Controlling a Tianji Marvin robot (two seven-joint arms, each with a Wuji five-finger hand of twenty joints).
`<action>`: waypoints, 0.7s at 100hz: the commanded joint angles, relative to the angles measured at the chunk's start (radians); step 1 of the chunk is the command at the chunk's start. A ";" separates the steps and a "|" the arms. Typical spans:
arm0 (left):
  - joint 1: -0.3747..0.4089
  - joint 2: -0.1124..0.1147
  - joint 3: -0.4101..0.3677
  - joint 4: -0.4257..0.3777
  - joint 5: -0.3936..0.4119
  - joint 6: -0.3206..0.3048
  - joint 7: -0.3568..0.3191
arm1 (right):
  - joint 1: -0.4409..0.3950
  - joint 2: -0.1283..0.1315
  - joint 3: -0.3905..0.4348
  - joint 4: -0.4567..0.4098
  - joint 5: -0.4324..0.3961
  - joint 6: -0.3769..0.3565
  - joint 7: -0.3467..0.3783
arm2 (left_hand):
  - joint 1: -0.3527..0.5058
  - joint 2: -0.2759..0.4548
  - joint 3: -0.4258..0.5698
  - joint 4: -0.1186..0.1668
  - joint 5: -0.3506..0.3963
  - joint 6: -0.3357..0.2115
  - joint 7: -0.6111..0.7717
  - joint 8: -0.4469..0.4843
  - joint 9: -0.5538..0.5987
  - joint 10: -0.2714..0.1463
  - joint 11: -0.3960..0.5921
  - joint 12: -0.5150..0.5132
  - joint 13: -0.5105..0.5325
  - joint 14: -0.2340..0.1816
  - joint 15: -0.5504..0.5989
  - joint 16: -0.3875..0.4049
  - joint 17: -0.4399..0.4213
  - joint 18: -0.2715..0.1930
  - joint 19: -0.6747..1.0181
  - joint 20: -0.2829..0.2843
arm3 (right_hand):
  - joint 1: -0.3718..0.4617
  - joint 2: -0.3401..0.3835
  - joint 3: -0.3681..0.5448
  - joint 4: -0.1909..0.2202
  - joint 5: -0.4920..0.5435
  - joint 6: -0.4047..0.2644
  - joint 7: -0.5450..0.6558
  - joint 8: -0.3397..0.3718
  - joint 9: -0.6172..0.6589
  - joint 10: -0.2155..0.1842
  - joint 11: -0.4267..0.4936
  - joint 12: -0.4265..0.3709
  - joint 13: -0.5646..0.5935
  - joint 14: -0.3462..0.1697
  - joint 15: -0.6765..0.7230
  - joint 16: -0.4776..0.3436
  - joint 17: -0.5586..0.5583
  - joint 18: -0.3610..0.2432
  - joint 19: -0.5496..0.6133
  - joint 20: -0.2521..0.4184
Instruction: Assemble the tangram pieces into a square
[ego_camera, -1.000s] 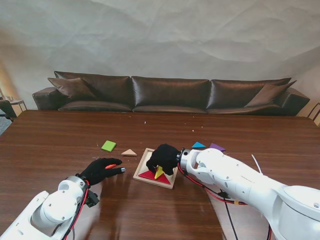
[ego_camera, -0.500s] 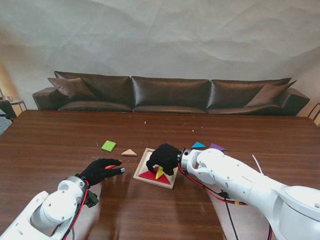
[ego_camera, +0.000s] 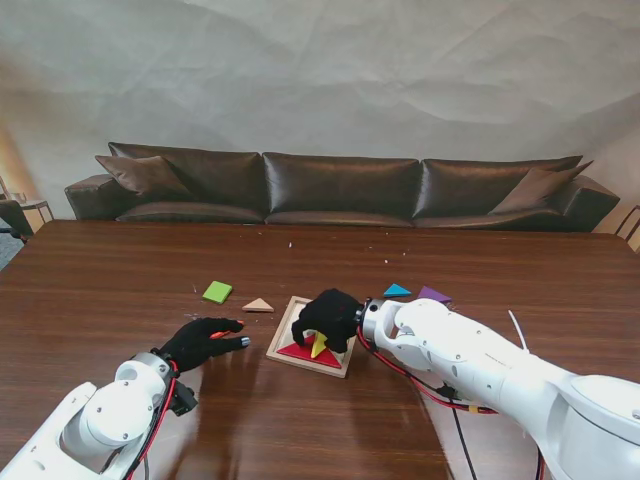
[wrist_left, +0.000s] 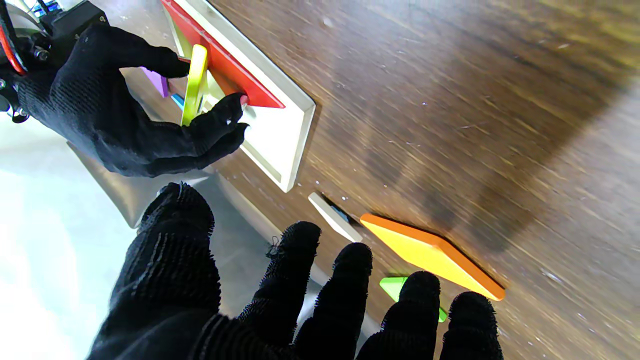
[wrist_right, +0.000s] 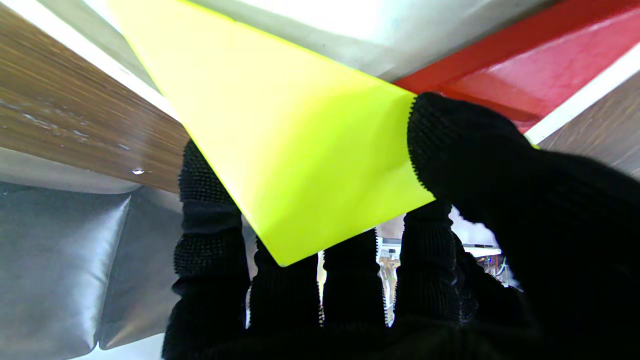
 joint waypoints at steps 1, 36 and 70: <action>0.000 0.002 0.000 -0.004 -0.001 0.004 -0.024 | -0.005 0.002 -0.001 -0.004 -0.003 -0.006 0.022 | 0.013 0.049 -0.019 0.021 0.014 0.007 0.005 0.006 0.005 0.005 0.000 0.003 0.013 -0.006 0.004 0.010 0.005 -0.019 -0.002 0.003 | -0.024 0.017 0.065 0.015 -0.044 -0.006 -0.014 -0.010 -0.035 0.022 -0.007 -0.010 -0.035 0.021 -0.016 -0.010 -0.221 0.019 -0.015 -0.020; -0.003 0.003 -0.001 -0.004 0.004 0.005 -0.030 | -0.003 0.003 0.002 -0.009 0.002 -0.008 0.041 | 0.011 0.049 -0.020 0.021 0.024 0.011 0.008 0.008 0.008 0.007 0.000 0.003 0.015 -0.007 0.004 0.010 0.006 -0.018 -0.002 0.003 | -0.055 0.063 0.065 0.016 -0.178 0.078 -0.021 -0.011 -0.085 0.063 -0.116 -0.058 -0.113 0.045 -0.080 -0.074 -0.257 0.018 -0.048 -0.043; 0.000 0.003 -0.001 -0.006 0.002 0.009 -0.029 | -0.006 0.007 0.016 -0.021 0.025 -0.015 0.093 | 0.012 0.048 -0.019 0.021 0.027 0.012 0.008 0.008 0.011 0.008 0.001 0.003 0.016 -0.004 0.005 0.010 0.007 -0.017 -0.001 0.002 | -0.109 0.130 0.044 0.015 -0.260 0.133 0.001 -0.010 -0.170 0.096 -0.114 -0.051 -0.182 0.069 -0.112 -0.140 -0.302 0.020 -0.081 -0.092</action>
